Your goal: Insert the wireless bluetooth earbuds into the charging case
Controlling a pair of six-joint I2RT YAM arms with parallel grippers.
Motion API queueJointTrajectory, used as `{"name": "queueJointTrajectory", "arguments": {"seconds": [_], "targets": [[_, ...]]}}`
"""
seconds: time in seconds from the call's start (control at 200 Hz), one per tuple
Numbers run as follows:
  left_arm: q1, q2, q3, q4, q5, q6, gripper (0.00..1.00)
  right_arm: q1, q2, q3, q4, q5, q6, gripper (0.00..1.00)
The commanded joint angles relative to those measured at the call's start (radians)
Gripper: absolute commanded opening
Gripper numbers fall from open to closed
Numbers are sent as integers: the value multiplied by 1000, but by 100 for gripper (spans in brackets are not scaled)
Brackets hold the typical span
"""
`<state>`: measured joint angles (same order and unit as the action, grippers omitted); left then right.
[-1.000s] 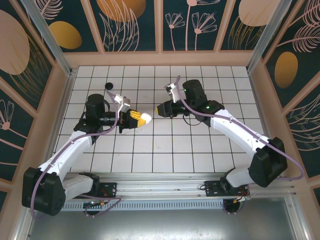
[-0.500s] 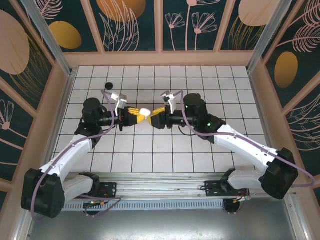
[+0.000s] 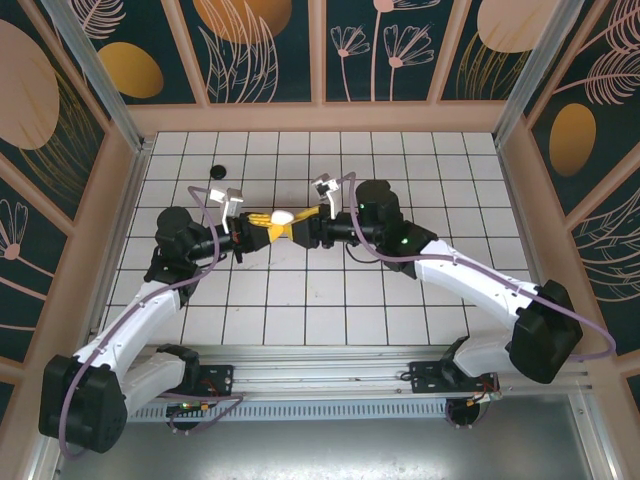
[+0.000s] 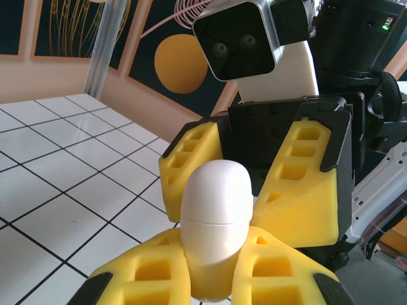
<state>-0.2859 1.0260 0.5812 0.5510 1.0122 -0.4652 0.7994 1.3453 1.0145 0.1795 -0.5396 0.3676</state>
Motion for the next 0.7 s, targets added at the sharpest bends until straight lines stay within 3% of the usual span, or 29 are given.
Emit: {"name": "queueJointTrajectory", "arguments": {"seconds": [0.0, 0.691], "targets": [[-16, -32, -6, 74, 90, -7, 0, -22, 30, 35, 18, 75, 35, 49], [-15, -36, -20, 50, 89, 15, 0, -106, 55, 26, 146, -71, 169, 48]]}}
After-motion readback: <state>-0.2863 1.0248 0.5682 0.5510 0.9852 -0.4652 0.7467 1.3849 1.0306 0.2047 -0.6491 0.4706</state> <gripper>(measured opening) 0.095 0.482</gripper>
